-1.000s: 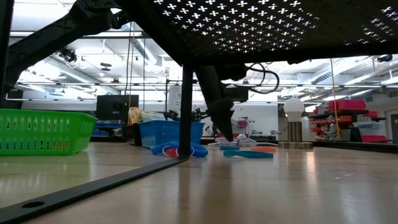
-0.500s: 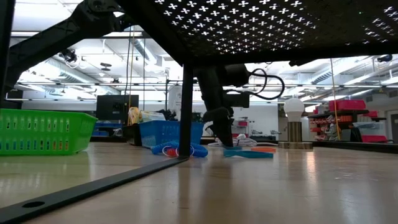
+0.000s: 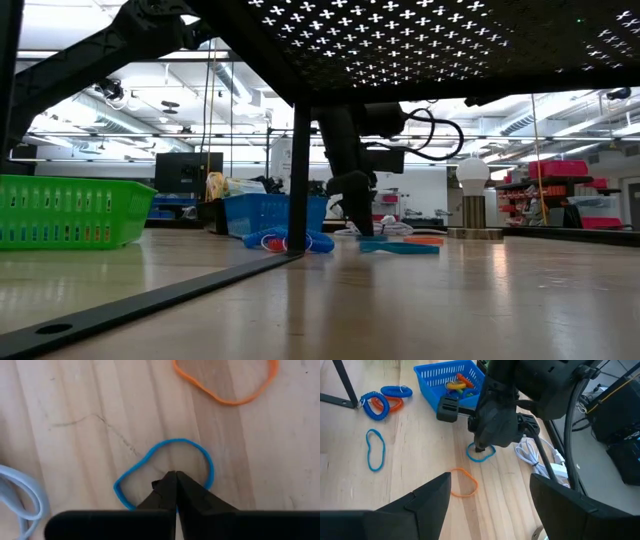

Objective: Pick & Place Office Desk Supplies
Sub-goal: Put the top blue rubber band into the green bin

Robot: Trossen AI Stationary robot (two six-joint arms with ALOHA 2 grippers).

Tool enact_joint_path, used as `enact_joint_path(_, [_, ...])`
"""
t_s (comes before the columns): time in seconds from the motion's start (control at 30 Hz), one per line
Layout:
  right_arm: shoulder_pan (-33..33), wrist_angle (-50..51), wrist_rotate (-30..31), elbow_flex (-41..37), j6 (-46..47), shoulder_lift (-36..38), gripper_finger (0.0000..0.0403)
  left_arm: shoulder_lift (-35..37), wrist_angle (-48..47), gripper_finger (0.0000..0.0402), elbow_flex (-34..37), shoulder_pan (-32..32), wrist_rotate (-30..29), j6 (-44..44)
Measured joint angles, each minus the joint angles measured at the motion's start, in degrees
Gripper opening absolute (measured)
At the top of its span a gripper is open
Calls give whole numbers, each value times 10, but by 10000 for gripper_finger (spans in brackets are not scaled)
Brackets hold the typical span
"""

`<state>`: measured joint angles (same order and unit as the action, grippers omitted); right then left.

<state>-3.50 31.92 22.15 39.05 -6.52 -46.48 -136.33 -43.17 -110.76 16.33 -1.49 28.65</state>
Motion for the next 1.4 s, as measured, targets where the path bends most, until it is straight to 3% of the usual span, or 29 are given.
enact_joint_path(0.17, [0,1,0,0,0,0,279,2,36,24,1,-3,-11,26])
enact_joint_path(0.5, [0,14,0,0,6,0,279,3,40,165,1,-14,-2,66])
enact_joint_path(0.7, [0,14,0,0,6,0,279,4,55,197,0,-9,-3,85])
enact_joint_path(1.0, [0,20,0,0,9,0,279,-7,56,158,0,8,52,100])
enact_joint_path(1.17, [0,21,0,0,11,0,279,-13,47,101,-1,5,48,101])
enact_joint_path(1.3, [0,22,0,0,12,0,279,-14,42,22,0,3,27,85])
enact_joint_path(1.4, [0,22,0,0,14,0,279,-14,41,6,0,1,2,60])
